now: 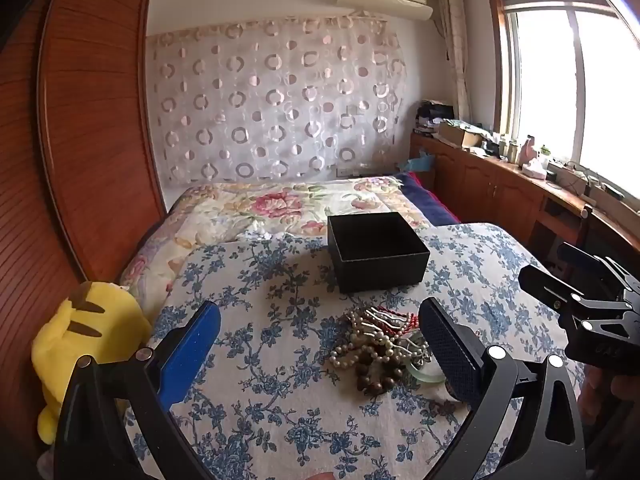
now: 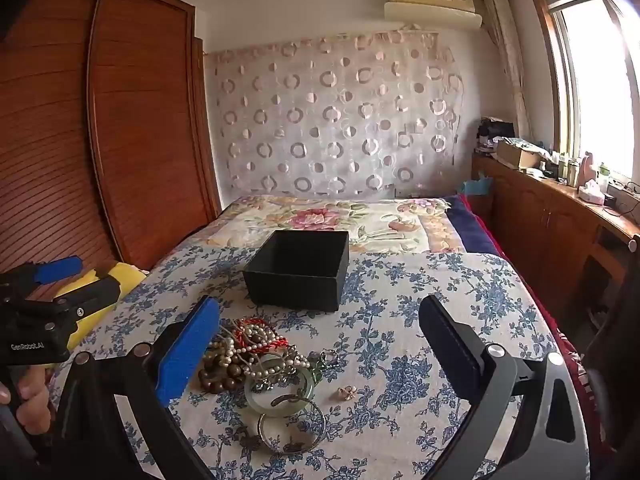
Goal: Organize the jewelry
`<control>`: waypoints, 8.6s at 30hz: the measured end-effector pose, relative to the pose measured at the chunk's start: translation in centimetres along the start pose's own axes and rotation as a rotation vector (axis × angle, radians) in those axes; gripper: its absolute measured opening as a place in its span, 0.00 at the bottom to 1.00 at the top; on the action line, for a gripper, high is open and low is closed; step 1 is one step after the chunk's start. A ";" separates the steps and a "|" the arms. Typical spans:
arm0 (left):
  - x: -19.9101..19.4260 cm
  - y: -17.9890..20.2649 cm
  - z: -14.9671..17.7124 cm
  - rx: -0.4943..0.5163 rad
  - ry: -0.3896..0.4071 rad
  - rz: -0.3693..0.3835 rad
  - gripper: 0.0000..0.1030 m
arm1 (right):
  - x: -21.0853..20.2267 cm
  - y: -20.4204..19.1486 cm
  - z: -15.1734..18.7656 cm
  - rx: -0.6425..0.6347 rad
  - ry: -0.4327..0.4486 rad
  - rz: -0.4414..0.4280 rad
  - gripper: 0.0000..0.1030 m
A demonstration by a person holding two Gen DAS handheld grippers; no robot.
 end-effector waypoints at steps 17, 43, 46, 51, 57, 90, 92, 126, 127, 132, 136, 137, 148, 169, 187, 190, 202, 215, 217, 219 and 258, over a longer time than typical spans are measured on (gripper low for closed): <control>0.1 0.1 -0.1 0.002 0.011 -0.005 0.93 | -0.6 -0.4 -0.7 -0.002 0.012 -0.005 0.98; -0.1 0.3 -0.4 0.000 0.021 -0.002 0.93 | -1.0 -0.6 -1.0 0.000 0.021 -0.011 0.98; -0.4 0.4 -0.7 -0.001 0.022 -0.003 0.93 | -1.0 -0.5 -0.9 0.002 0.021 -0.012 0.98; -0.5 0.5 -0.9 -0.002 0.024 -0.003 0.93 | -1.0 -0.6 -1.0 0.001 0.023 -0.012 0.98; -0.8 0.3 -1.1 -0.003 0.026 -0.002 0.93 | -1.0 -0.5 -1.0 0.002 0.023 -0.012 0.98; 0.9 -0.7 0.4 -0.024 -0.016 0.004 0.93 | 0.5 -0.1 0.1 0.009 -0.016 -0.026 0.98; 0.9 -0.7 0.4 -0.025 -0.019 0.004 0.93 | 0.6 -0.1 0.2 0.010 -0.017 -0.026 0.98; 8.1 2.5 5.2 0.051 -0.254 0.211 0.76 | 6.0 1.4 9.1 -0.069 -0.391 -0.161 0.34; 8.4 2.9 5.2 0.057 -0.262 0.217 0.73 | 6.1 1.5 9.2 -0.069 -0.395 -0.163 0.34; 9.5 4.7 5.2 0.079 -0.298 0.262 0.53 | 6.3 1.7 9.5 -0.055 -0.411 -0.188 0.34; 10.5 6.1 5.2 0.086 -0.331 0.278 0.37 | 6.4 1.7 9.8 -0.053 -0.419 -0.198 0.34; 10.8 6.3 5.2 0.086 -0.337 0.280 0.33 | 6.4 1.7 9.8 -0.056 -0.419 -0.199 0.34; 11.6 6.0 4.9 0.080 -0.334 0.249 0.07 | 6.6 1.8 9.9 -0.043 -0.418 -0.210 0.34; 9.2 -1.5 0.4 -0.012 -0.167 0.132 0.06 | 6.9 1.5 10.0 -0.077 -0.442 -0.181 0.09; 6.4 -2.7 -5.2 -0.024 -0.018 0.136 0.06 | 6.8 1.1 5.3 -0.144 -0.365 -0.171 0.07; 5.8 -2.4 -6.2 -0.018 0.007 0.138 0.06 | 7.0 1.1 4.4 -0.154 -0.349 -0.172 0.07; 5.0 -1.9 -10.5 0.002 0.078 0.145 0.07 | 9.0 1.4 0.7 -0.163 -0.306 -0.183 0.07; 6.8 -0.7 -15.2 0.008 0.093 0.163 0.07 | 13.7 2.8 -4.2 -0.171 -0.300 -0.197 0.07; 7.0 -0.3 -16.2 0.010 0.102 0.168 0.07 | 14.9 3.2 -4.9 -0.175 -0.305 -0.192 0.07; 7.3 0.1 -17.2 0.015 0.112 0.174 0.07 | 16.1 3.5 -5.5 -0.181 -0.311 -0.189 0.07; 16.7 5.8 -14.7 0.091 -0.050 0.223 0.16 | 17.4 5.5 -2.8 -0.150 -0.357 -0.187 0.09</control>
Point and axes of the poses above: each gripper's, at about its wrist camera, not at the fingertips, and x roughly the way its jaws point, y to its right, z to its underside, the point moved 4 cm from there along x, roughly the way its jaws point, and after that the axes turned 8 degrees about -z, right-handed, at the moved point
